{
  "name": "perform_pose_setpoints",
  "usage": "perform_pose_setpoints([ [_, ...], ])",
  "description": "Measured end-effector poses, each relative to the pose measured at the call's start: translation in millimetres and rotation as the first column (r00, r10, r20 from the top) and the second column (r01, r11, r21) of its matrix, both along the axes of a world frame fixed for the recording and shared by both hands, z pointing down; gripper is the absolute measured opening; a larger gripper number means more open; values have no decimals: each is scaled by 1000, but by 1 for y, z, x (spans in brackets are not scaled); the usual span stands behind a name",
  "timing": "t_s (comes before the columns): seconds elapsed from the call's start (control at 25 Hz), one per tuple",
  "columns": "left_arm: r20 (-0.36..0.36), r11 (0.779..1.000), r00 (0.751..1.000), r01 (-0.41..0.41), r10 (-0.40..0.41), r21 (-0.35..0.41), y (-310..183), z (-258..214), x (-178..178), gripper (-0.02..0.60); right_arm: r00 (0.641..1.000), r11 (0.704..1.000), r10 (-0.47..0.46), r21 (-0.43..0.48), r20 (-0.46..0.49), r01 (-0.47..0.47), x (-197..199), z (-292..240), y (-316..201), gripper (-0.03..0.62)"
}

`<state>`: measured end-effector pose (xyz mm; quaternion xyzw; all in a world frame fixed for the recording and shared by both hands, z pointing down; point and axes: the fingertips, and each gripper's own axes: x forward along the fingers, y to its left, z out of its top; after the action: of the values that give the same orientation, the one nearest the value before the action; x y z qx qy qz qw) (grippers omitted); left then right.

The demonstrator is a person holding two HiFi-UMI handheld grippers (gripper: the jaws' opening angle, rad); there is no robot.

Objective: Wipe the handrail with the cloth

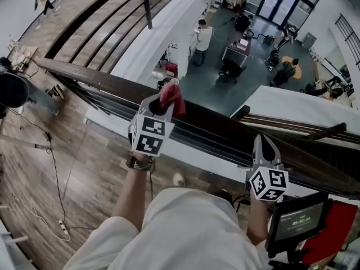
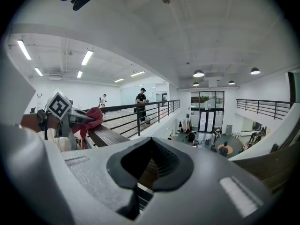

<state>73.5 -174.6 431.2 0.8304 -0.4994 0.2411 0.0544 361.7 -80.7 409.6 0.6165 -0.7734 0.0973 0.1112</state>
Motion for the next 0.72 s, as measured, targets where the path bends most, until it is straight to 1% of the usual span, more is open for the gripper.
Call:
perform_pose_setpoints([
  [0.24,-13,999,1000,-21,21,-27,6,-1,17,77,1000,1000,2,-1,0,-2,17,-1,1,3],
  [0.72,-32,995,996,-86,85,-54,28,2,86,77,1000,999,30,-23,2,-30,73,1,19,3],
])
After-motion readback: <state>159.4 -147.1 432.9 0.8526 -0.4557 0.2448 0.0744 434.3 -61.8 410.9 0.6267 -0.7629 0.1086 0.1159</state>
